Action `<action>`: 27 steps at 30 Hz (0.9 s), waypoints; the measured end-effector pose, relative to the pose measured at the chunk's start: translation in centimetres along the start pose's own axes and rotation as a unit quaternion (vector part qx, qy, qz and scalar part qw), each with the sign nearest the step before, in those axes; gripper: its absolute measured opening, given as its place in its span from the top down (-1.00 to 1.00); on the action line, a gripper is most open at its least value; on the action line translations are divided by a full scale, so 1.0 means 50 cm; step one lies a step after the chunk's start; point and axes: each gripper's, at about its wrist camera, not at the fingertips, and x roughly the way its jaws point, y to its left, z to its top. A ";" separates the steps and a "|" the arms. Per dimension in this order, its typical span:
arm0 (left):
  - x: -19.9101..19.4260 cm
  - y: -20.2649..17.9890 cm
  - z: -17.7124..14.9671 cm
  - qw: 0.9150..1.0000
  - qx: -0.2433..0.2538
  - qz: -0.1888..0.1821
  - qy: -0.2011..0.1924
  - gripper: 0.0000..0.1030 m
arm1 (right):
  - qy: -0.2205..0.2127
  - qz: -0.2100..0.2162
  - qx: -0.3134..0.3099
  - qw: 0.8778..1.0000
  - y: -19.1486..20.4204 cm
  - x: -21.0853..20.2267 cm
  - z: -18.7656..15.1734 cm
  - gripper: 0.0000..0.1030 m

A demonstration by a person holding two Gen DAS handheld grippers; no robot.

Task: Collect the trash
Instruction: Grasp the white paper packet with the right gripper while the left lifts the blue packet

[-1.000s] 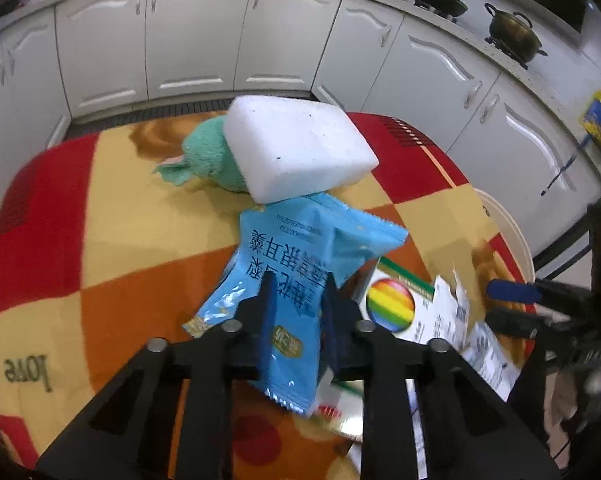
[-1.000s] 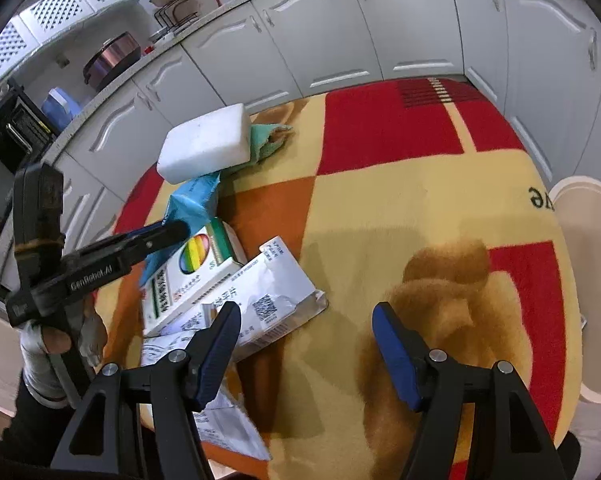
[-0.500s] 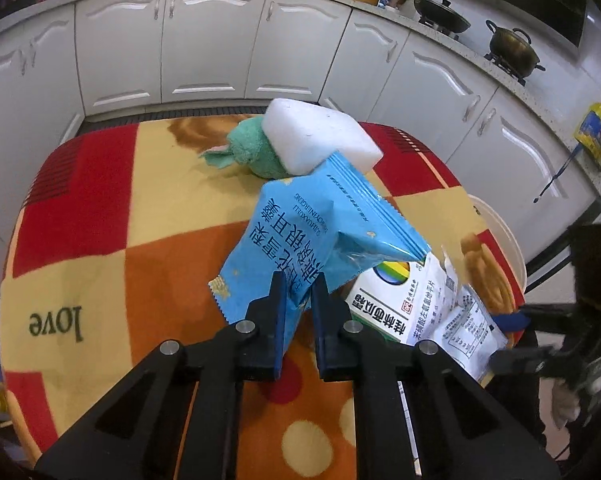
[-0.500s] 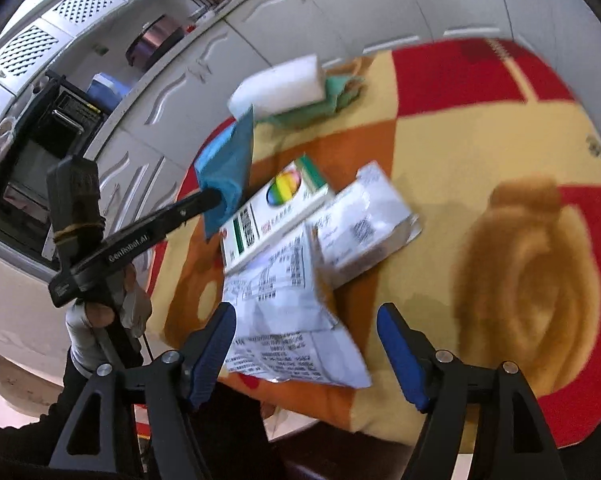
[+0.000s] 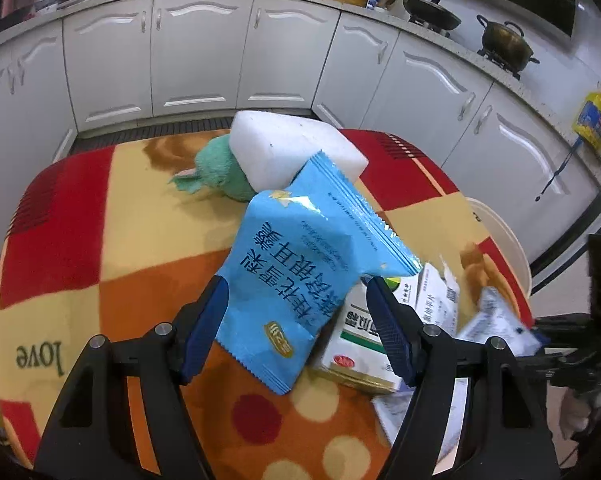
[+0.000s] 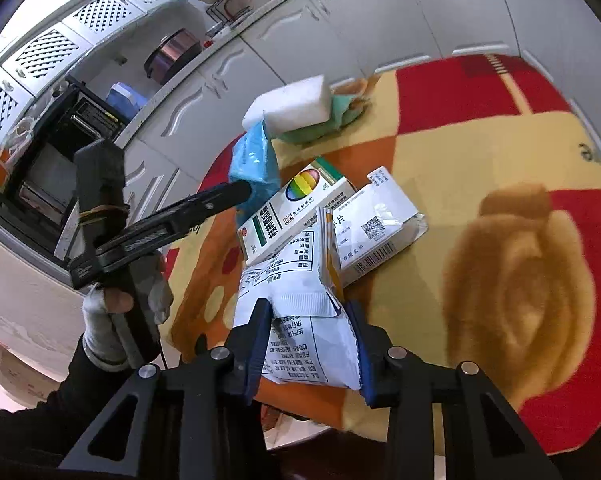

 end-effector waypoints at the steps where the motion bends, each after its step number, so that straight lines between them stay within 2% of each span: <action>1: 0.008 -0.002 0.002 1.000 -0.002 0.002 0.000 -0.36 | -0.002 0.000 0.001 1.000 0.001 -0.005 -0.004 0.31; 6: 0.033 0.008 0.007 0.999 -0.030 -0.008 0.015 -0.28 | -0.015 -0.005 0.004 1.000 -0.006 -0.044 -0.010 0.32; 10: -0.006 0.010 0.003 0.999 -0.026 -0.023 -0.010 -0.33 | -0.029 -0.015 0.008 0.999 -0.023 -0.080 -0.013 0.33; 11: -0.013 0.012 0.004 0.999 -0.025 -0.027 -0.015 -0.38 | -0.032 -0.019 0.012 0.999 -0.030 -0.088 -0.013 0.33; 13: -0.026 0.014 0.006 0.999 -0.018 -0.029 -0.030 -0.73 | -0.038 -0.025 0.020 0.999 -0.045 -0.101 -0.010 0.33; 15: -0.029 0.014 0.011 0.999 -0.008 -0.024 -0.039 -0.80 | -0.043 -0.028 0.028 0.998 -0.057 -0.110 -0.007 0.33; 19: -0.004 -0.001 0.028 0.999 0.015 -0.033 -0.035 -0.80 | -0.048 -0.027 0.032 0.998 -0.062 -0.117 -0.005 0.33; 22: 0.032 -0.012 0.039 0.999 0.029 -0.036 -0.016 -0.80 | -0.047 -0.027 0.029 0.998 -0.053 -0.113 -0.003 0.33; 27: 0.070 -0.012 0.044 0.999 0.016 -0.046 0.010 -0.77 | -0.049 -0.029 0.029 0.998 -0.054 -0.112 -0.002 0.33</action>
